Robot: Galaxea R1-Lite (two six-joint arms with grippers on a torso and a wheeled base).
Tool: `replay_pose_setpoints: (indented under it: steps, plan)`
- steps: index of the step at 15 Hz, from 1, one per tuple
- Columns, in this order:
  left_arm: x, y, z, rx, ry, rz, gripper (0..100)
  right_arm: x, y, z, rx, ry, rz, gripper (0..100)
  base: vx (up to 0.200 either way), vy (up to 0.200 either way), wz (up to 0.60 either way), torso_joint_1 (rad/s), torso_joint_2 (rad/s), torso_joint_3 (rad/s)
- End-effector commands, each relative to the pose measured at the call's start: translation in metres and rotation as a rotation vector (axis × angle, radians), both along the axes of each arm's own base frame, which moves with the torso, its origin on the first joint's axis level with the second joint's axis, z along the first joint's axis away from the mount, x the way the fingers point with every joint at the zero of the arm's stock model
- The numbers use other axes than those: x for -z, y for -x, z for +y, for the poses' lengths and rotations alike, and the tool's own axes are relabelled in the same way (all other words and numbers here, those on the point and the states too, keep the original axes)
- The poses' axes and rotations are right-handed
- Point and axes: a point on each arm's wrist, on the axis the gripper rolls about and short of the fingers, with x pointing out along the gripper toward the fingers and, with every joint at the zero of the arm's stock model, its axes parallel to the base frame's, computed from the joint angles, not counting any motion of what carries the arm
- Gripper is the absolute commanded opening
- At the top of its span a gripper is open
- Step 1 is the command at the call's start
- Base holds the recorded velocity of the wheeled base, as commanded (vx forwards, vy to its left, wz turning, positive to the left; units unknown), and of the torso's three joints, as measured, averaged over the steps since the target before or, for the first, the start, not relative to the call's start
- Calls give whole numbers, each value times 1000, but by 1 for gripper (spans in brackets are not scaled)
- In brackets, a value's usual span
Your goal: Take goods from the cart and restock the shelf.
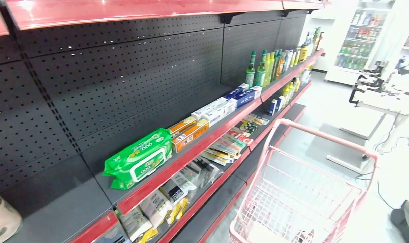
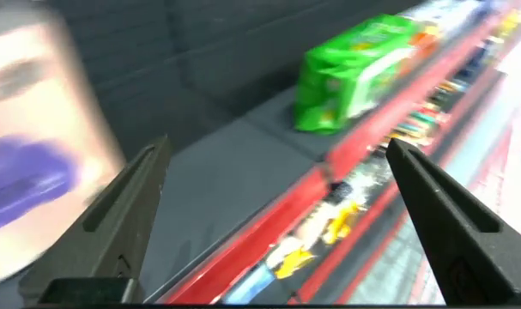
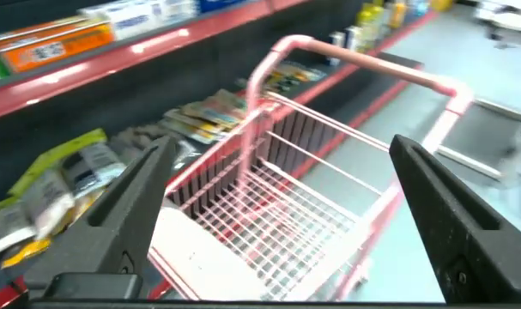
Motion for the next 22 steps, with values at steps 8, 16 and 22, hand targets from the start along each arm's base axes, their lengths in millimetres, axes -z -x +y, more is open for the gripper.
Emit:
replay_pose_setpoints:
  steps: [8,16,22]
  plan:
    - [0,0,0,-1,0,1,100,-85,-22,1,-52,-129,61,100,0,0,0,0,0,0]
    - [0,0,0,1,0,4,100,-88,-198,0,78,15,708,100,0,0,0,0,0,0]
    - [0,0,0,2,0,1,100,3,-243,46,-119,161,1098,100,0,0,0,0,0,0]
